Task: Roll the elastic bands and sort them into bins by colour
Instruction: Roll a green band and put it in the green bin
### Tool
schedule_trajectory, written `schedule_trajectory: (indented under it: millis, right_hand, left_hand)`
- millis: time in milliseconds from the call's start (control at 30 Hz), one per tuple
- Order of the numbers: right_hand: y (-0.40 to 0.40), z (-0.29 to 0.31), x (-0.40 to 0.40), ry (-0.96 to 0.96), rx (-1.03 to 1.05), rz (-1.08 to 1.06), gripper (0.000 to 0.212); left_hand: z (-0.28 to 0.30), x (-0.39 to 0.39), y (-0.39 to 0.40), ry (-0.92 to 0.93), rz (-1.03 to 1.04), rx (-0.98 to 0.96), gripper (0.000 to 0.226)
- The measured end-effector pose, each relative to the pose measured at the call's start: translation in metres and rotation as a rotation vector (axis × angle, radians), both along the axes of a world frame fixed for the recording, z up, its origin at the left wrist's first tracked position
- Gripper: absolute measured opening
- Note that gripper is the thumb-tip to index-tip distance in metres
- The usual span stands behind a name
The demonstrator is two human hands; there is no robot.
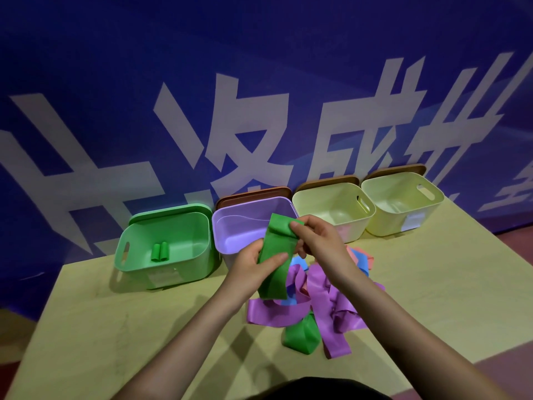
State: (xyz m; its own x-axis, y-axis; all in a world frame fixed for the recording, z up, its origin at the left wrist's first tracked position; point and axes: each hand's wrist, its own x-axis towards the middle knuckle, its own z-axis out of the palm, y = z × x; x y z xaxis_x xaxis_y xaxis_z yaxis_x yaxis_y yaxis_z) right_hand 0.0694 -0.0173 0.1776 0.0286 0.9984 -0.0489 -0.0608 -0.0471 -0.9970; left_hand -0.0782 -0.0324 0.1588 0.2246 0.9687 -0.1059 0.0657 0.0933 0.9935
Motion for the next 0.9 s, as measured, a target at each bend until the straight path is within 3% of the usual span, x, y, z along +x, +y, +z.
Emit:
schedule_trajectory:
  millis: [233,400,467,667,900]
  right_hand:
    - [-0.001,-0.006,0.005,-0.137,0.114,-0.026,0.018]
    - [-0.004,-0.019,0.008,-0.54,0.427,-0.146,0.011]
    - [-0.006,-0.02,0.007,-0.557,0.494,-0.145,0.005]
    - [-0.011,-0.016,0.01,-0.636,0.665,-0.14,0.024]
    - [-0.015,-0.01,0.006,-0.524,0.587,-0.181,0.011]
  left_hand:
    - [0.005,-0.002,-0.003,-0.023,-0.017,-0.042,0.017]
    - [0.014,0.004,-0.008,-0.155,0.047,-0.103,0.03]
    - [0.015,0.007,-0.009,-0.162,0.098,-0.094,0.027]
    - [0.016,0.009,-0.012,-0.216,0.105,-0.091,0.019]
    - [0.018,0.012,-0.012,-0.181,0.136,-0.088,0.022]
